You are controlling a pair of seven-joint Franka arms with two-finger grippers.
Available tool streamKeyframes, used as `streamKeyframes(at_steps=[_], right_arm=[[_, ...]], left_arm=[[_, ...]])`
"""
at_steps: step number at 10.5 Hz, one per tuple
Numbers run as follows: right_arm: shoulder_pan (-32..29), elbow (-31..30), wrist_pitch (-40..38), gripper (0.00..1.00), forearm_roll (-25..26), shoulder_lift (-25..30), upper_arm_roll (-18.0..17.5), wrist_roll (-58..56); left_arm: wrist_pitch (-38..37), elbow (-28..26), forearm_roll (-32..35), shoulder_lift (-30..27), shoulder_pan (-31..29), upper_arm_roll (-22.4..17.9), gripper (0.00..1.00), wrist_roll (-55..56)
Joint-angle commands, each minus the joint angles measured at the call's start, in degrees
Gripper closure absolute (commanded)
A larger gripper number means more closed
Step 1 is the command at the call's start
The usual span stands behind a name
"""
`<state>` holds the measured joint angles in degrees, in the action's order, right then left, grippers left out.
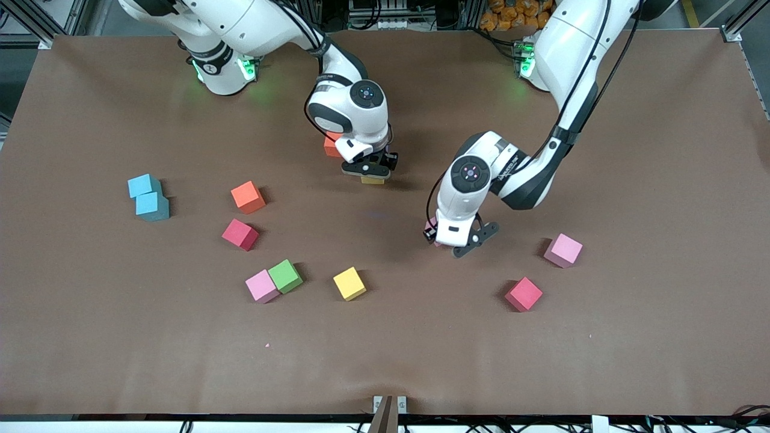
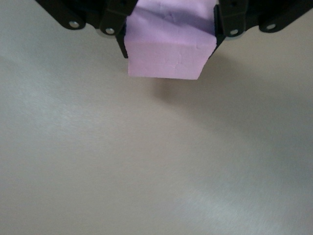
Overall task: Form number 2 with 11 blocks
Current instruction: 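Place the yellow block by the purple block with the right gripper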
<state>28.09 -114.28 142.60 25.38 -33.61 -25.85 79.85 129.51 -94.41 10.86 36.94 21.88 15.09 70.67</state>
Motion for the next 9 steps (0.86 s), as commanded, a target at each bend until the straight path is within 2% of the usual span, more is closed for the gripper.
streamKeyframes(at_steps=[1,6,7,9], right_arm=[[0.13,1.34,-0.48,0.89,1.95,-1.55,0.10,1.54],[0.13,1.25,-0.83,0.85,1.87,-1.55,-0.25,1.71],[0.13,1.34,-0.83,0.80,1.87,-1.46,-0.34,1.71],[0.13,1.25,-0.92,0.03,1.87,-1.28,-0.34,1.80]], left_arm=[[-3.83,5.64,1.00,2.44,1.66,0.29,0.88,-3.95],[-3.83,5.64,1.09,2.44,4.13,0.29,0.87,-5.88],[-3.83,5.64,1.00,2.44,4.13,0.29,0.87,-6.33],[-3.83,5.64,0.91,2.44,4.13,0.29,0.87,-6.33]])
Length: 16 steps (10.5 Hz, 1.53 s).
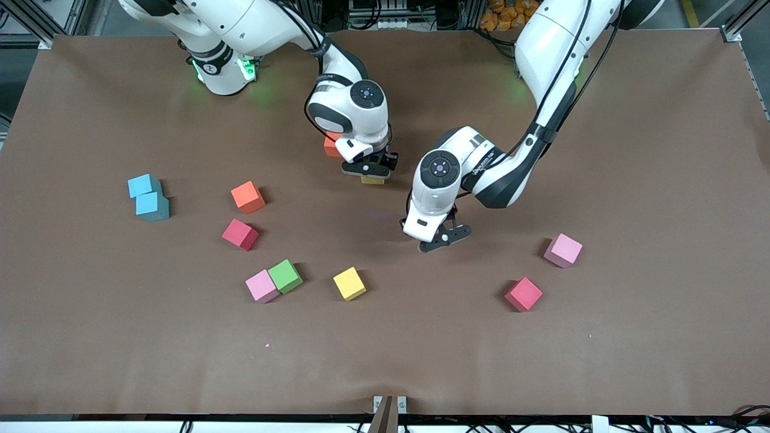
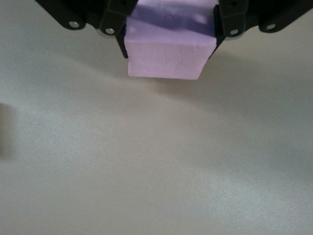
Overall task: Form number 2 with 11 blocks
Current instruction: 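Place the yellow block by the purple block with the right gripper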
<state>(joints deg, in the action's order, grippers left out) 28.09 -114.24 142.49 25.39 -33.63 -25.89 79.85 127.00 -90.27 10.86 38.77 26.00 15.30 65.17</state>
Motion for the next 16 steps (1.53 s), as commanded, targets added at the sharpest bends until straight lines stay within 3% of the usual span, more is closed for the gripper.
streamKeyframes(at_steps=[1,6,8,11,16], right_arm=[[0.12,1.21,-0.90,0.00,1.77,-0.91,-0.31,1.80],[-0.05,0.69,-3.54,0.00,1.16,3.03,-0.83,1.71],[-1.62,0.51,-6.43,0.00,-3.31,5.58,-2.40,-0.56],[-4.97,0.07,-11.35,0.00,-5.27,9.71,-4.26,-7.85],[-13.57,-1.78,-16.28,0.00,-5.18,16.05,-4.17,-39.11]], left_arm=[[-1.31,1.50,0.83,0.52,0.02,0.17,0.86,-0.75],[-1.22,1.50,1.00,0.61,0.80,0.17,0.86,-1.27],[-0.87,1.59,0.91,1.04,1.34,0.17,0.86,-2.76],[2.02,1.85,0.82,2.97,3.44,0.17,0.86,-2.77],[6.07,2.03,1.35,4.82,6.25,0.00,0.86,-3.03]])
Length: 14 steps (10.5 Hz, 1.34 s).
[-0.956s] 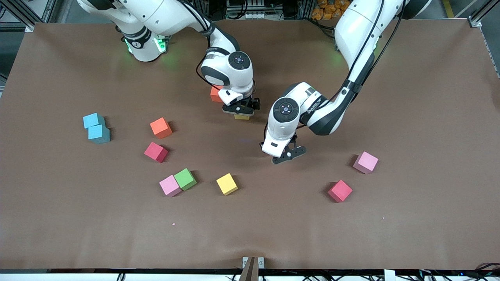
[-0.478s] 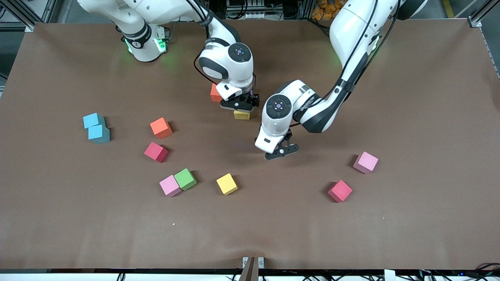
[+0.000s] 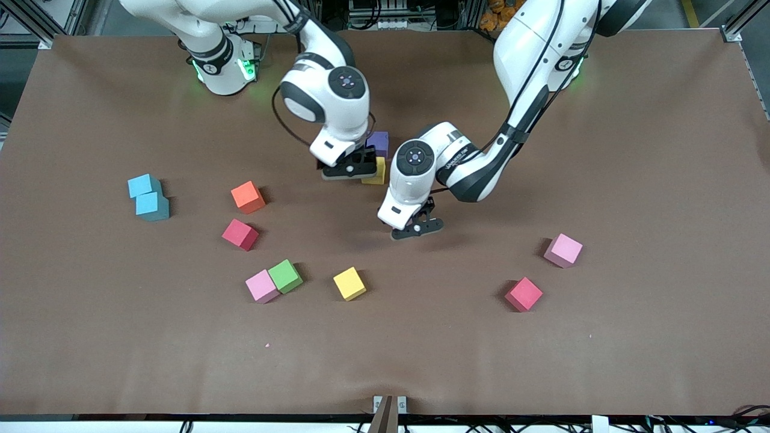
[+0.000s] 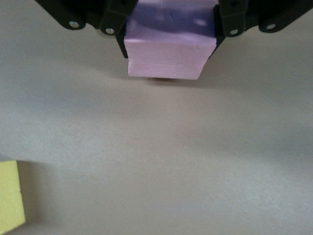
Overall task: Form number 2 with 11 blocks
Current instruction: 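Place the yellow block by the purple block with the right gripper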
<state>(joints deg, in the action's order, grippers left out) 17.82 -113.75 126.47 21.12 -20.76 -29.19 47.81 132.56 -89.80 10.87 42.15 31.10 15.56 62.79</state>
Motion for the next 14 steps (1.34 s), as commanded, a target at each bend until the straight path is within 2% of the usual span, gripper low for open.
streamKeyframes(at_steps=[1,5,9,10,14], right_arm=[[-5.93,-2.44,0.35,0.00,-0.56,3.09,-0.69,-13.90],[-19.02,-2.70,8.33,0.00,-0.38,0.11,-0.96,-39.75],[-28.96,-0.87,9.41,0.00,-0.29,-3.75,-1.22,-62.69],[-30.81,-0.68,9.41,0.00,-0.46,-4.81,-1.22,-65.97],[-31.53,-0.59,9.93,0.00,-0.47,-7.88,-1.13,-69.93]], left_arm=[[0.94,1.65,1.44,1.70,2.20,-0.44,0.86,-0.57],[1.21,1.65,1.70,2.05,5.02,-0.53,0.86,0.31],[1.91,4.36,1.70,4.33,6.69,-0.62,0.86,1.10],[1.91,4.98,1.70,4.86,7.82,-0.79,0.86,1.19],[1.91,5.08,1.88,5.39,10.56,-2.55,0.86,0.84]])
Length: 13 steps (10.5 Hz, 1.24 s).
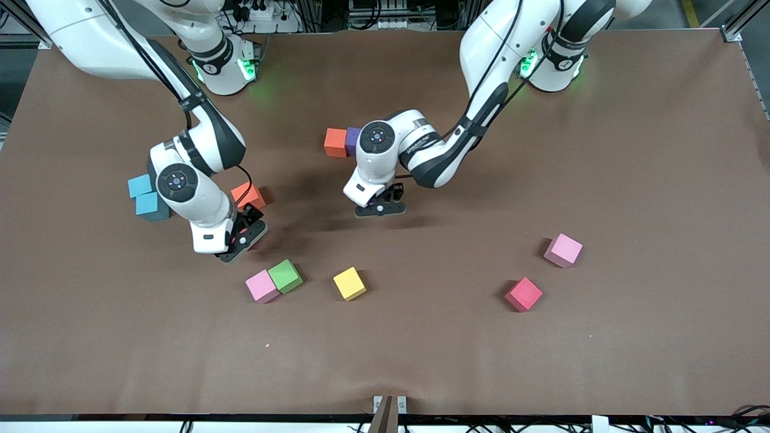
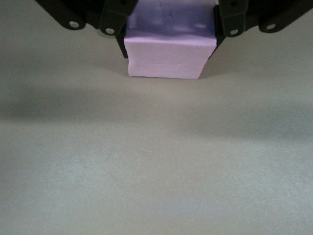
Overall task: Form number 2 with 11 blocks
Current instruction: 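Grasp the magenta block with the right gripper while the left gripper places pink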
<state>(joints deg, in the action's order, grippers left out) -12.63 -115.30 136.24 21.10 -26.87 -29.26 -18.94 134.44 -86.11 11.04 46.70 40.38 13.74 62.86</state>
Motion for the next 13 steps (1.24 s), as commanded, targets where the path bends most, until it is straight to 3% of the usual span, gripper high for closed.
streamKeyframes(at_steps=[1,5,8,13], right_arm=[[-1.69,0.78,1.04,0.00,-0.45,-3.09,-0.98,-4.52],[-6.95,0.17,1.04,0.00,-0.45,-3.80,-1.94,-13.29],[-12.85,-1.68,1.13,0.00,-0.45,-3.80,-6.51,-14.90],[-12.86,-3.61,3.67,0.00,-0.36,-4.59,-7.21,-14.73]], left_arm=[[0.04,1.38,1.70,0.85,1.28,-0.65,0.86,0.86],[0.04,0.85,1.96,0.68,1.98,-0.65,0.86,0.60],[-0.58,0.50,2.05,0.33,1.98,-0.65,0.86,0.33],[-1.02,-0.38,2.05,-0.29,1.98,-0.30,0.86,-0.19]])
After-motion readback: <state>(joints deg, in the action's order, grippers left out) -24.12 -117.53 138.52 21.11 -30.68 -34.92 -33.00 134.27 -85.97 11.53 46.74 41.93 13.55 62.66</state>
